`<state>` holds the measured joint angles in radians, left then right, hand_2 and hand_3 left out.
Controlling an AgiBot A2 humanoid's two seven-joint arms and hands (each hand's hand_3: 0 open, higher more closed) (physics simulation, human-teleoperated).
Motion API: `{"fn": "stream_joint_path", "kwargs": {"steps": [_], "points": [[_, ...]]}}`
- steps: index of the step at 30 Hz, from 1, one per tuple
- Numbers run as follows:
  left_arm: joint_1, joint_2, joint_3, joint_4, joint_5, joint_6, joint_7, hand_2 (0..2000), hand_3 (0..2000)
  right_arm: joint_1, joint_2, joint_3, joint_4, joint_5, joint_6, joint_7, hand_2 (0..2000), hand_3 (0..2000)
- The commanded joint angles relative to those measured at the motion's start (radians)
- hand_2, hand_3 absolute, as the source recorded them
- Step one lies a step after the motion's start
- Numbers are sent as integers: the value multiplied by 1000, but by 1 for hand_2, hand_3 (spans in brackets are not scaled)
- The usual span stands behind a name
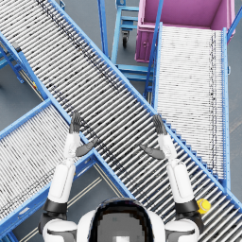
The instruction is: Pick up the oil and place it on the left assembly line, put the cola on the right, and keep Sprite still
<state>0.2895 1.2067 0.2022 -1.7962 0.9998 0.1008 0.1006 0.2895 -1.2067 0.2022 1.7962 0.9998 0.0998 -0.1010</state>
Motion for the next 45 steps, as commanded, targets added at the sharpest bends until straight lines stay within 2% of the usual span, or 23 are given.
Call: {"fn": "stream_joint_path", "kwargs": {"steps": [1,45], "points": [[0,0,0,0,0,0,0,0,0,0,0,0,0,0,0,0,0,0],[0,0,0,0,0,0,0,0,0,0,0,0,0,0,0,0,0,0]]}}
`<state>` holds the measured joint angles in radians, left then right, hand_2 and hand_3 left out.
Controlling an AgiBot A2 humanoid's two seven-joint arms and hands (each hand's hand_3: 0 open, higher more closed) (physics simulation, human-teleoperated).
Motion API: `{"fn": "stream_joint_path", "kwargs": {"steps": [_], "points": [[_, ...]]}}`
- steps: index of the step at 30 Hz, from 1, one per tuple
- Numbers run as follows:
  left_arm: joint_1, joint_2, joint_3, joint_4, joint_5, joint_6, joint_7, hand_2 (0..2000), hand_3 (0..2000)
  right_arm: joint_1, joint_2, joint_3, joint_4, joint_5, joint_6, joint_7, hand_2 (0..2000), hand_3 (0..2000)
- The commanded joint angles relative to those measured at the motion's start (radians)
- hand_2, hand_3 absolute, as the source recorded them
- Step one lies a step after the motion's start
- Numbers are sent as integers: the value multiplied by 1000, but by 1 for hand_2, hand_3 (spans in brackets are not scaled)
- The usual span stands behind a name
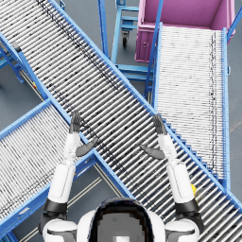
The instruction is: Pick up the oil and place it on the left assembly line, put the cola on the right, and keep Sprite still
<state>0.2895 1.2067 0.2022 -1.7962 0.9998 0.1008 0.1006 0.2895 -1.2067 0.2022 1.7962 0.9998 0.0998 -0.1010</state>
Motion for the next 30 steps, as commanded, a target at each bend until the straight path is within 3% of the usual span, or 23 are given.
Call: {"fn": "stream_joint_path", "kwargs": {"steps": [1,11,14,19,30], "points": [[0,0,0,0,0,0,0,0,0,0,0,0,0,0,0,0,0,0],[2,1,30,17,0,0,0,0,0,2,-1,30,-17,0,0,0,0,0],[8,15,10,15,0,-64,-64,0,0,5,-13,21,-19,0,-63,64,0,0],[56,52,-55,-6,0,-94,-94,0,0,27,-40,-40,29,0,-93,94,0,0],[122,92,-173,-57,0,-101,-100,0,0,68,-79,-175,98,0,-100,101,0,0]]}}
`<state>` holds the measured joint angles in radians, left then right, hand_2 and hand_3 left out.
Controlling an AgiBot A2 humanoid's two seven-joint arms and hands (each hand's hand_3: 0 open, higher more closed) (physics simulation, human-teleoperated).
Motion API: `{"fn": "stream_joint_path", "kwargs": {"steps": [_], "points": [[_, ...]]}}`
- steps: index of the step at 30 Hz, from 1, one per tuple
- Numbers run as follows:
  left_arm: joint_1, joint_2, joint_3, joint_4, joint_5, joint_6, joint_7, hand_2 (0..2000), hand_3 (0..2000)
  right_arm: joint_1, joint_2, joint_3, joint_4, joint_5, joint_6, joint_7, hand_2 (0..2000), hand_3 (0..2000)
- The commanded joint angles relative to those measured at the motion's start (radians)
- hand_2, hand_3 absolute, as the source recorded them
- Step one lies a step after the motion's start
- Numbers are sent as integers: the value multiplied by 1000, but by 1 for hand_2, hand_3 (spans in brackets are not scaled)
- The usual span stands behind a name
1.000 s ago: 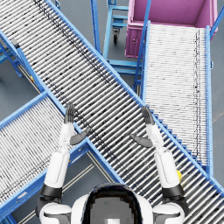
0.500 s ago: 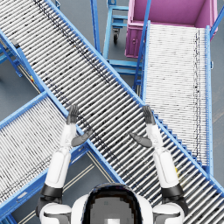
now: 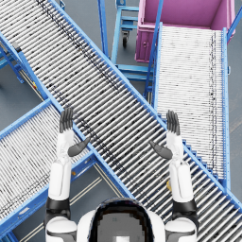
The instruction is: Pick up the oil and place it on the left assembly line, put the cola on the right, and keep Sprite still
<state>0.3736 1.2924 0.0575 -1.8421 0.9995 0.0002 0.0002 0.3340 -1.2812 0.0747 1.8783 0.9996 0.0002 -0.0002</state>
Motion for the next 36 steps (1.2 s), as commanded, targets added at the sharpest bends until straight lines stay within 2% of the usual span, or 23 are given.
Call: {"fn": "stream_joint_path", "kwargs": {"steps": [1,9,12,20,36], "points": [[42,9,-37,-22,0,0,0,0,0,28,-7,-60,22,0,0,0,0,0],[72,23,-95,-48,355,0,0,0,0,36,-21,-97,48,356,0,0,0,0],[68,26,-114,-50,427,0,0,0,0,37,-25,-122,50,427,0,0,0,0],[37,35,-117,-72,466,0,0,0,0,29,-34,-117,45,466,0,0,0,0],[41,50,-125,-68,468,0,0,0,0,27,-52,-118,57,469,0,0,0,0]]}}
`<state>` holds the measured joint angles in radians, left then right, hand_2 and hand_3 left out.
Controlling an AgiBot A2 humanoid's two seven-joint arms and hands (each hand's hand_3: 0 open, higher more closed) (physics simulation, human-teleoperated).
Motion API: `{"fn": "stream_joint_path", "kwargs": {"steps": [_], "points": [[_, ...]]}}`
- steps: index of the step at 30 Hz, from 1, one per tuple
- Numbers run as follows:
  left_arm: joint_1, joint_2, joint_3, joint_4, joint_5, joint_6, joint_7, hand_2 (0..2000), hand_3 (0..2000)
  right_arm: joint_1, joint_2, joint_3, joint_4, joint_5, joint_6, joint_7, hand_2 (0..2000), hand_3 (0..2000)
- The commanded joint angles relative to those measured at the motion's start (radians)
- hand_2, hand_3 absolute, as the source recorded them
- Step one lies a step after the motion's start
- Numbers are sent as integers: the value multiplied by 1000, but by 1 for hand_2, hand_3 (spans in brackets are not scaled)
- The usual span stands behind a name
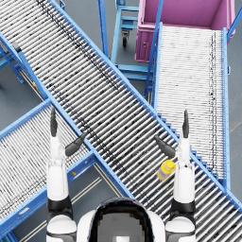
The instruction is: Pick up the oil and place it on the left assembly line, put the cola on the right, and keep Sprite still
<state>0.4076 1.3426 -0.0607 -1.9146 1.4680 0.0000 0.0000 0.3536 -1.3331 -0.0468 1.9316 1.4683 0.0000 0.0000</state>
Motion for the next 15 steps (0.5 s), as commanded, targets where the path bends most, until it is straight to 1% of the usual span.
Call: {"fn": "stream_joint_path", "kwargs": {"steps": [1,15], "points": [[4,1,-9,0,0,0,0,0,0,8,-1,3,4,0,0,0,0,0],[-1,10,-9,-11,0,0,0,0,0,-11,-15,-8,32,0,0,0,0,0]]}}
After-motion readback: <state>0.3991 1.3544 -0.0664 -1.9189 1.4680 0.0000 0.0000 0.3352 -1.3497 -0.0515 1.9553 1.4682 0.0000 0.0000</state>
